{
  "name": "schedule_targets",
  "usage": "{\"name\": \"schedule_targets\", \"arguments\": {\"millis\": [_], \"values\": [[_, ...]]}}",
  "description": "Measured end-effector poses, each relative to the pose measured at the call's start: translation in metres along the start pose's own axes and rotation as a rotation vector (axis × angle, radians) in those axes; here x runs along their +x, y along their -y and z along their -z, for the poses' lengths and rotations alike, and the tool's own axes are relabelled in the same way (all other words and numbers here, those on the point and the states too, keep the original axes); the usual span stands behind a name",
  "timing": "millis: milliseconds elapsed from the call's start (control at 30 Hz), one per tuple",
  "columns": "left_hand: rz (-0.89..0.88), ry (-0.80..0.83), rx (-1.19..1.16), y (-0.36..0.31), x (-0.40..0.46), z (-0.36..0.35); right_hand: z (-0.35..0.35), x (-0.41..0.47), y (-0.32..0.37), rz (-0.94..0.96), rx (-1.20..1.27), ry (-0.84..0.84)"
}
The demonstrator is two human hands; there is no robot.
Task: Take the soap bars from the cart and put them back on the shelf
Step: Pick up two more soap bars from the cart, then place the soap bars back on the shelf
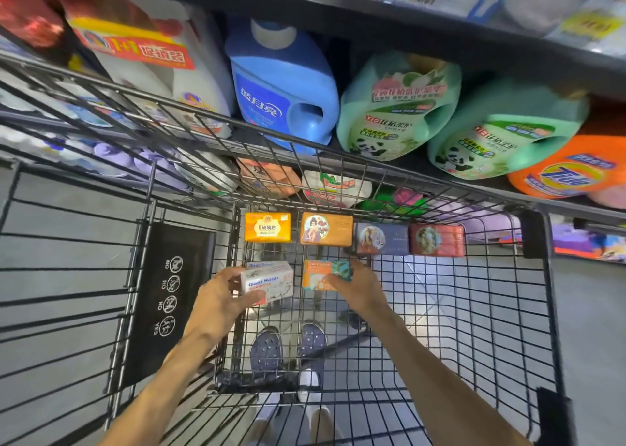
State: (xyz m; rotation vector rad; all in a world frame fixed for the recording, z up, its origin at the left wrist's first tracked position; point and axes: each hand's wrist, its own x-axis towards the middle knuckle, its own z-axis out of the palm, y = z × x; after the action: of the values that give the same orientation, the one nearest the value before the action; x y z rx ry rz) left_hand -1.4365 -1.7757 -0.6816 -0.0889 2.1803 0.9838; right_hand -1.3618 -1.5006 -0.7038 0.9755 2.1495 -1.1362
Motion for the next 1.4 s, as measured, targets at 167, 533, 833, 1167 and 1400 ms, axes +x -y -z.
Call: {"name": "schedule_targets", "arguments": {"millis": [167,533,833,1167,1400], "values": [[0.008,-0.001,-0.066,0.002,-0.007,0.002,-0.005,-0.004,-0.009,0.007,0.122,-0.055],[-0.112,0.086,-0.145,-0.049,-0.041,0.038,0.067,-0.069,0.009,0.135,0.197,-0.060],[-0.375,0.109,-0.185,-0.188,-0.121,0.073,0.192,-0.209,0.040,0.247,0.505,-0.246],[-0.803,0.234,-0.065,-0.411,-0.263,0.035,0.347,-0.401,0.011,0.350,0.653,-0.666],[-1.034,0.413,-0.030,-0.534,-0.365,-0.054,0.439,-0.523,-0.074,0.391,0.737,-0.892]]}}
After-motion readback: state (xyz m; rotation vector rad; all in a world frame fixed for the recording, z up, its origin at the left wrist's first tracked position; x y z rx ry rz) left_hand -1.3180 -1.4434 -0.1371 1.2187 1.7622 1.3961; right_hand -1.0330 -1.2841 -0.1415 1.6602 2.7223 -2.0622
